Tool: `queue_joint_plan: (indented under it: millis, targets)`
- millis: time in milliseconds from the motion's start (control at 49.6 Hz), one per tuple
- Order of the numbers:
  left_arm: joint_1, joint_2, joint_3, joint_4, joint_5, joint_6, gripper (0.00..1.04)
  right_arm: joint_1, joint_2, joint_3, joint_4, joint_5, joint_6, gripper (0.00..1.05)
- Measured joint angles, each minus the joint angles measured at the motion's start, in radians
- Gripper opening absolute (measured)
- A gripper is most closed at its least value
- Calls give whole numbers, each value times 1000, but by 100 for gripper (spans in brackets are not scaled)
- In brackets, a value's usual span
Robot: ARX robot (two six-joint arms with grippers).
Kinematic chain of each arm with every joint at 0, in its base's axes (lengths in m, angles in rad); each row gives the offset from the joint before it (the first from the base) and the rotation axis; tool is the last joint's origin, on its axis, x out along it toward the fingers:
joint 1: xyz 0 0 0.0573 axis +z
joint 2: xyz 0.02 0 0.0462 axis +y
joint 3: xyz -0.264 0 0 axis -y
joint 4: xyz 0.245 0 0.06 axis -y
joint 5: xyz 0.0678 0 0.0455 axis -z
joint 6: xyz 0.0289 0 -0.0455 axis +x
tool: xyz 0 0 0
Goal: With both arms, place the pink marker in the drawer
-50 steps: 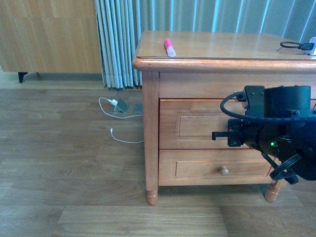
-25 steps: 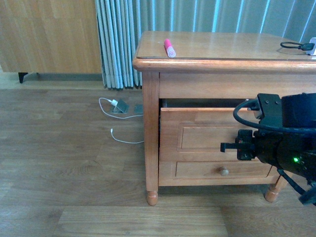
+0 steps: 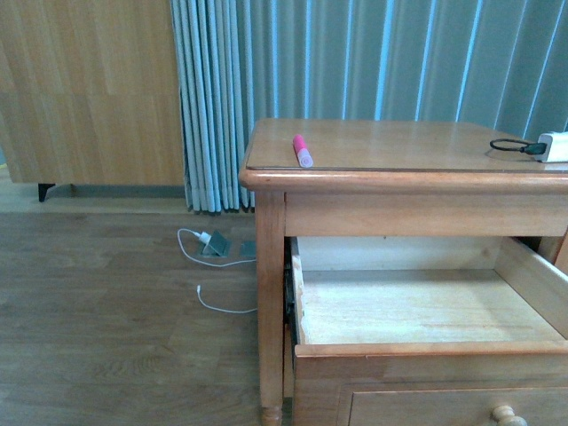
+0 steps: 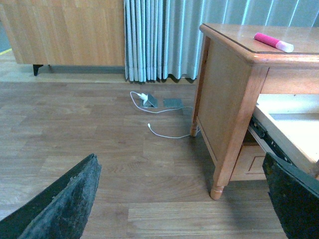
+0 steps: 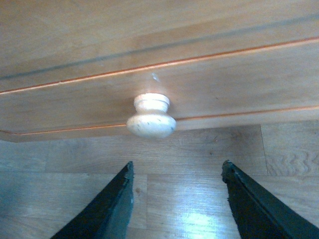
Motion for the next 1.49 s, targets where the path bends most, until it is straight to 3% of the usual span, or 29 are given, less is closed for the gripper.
queue_joint_plan:
  millis: [81,201,483,604,725,866,926,1007,1088,1208,1309,1410,1490]
  targets:
    - [0,0,0,0,0,0,99,-41,-177,-35,-109,-63,16,75]
    - [0,0,0,0,0,0,99,-94,-409,-55,-269,-142,20,97]
    - [0,0,0,0,0,0,99,-269,-900,-71,-639,-385,32,96]
    - [0,0,0,0,0,0,99,-342,-1037,-94,-709,-480,18,96]
    - [0,0,0,0,0,0,99,-391,-1124,-119,-740,-466,-7,96]
    - [0,0,0,0,0,0,99,-385,-1139,-131,-711,-430,-24,95]
    - [0,0,0,0,0,0,99,-331,-1184,-220,-498,-220,-88,85]
    - [0,0,0,0,0,0,99,-281,-1241,-290,-327,-47,-139,72]
    - [0,0,0,0,0,0,99,-243,-1289,-301,-303,36,-167,58]
    - [0,0,0,0,0,0,99,-192,-1351,-324,-344,82,-185,33]
    - [0,0,0,0,0,0,99,-182,-1366,-331,-351,88,-192,45]
    - [0,0,0,0,0,0,99,-180,-1369,-331,-352,90,-192,72]
    - [0,0,0,0,0,0,99,-180,-1369,-331,-352,90,-192,86]
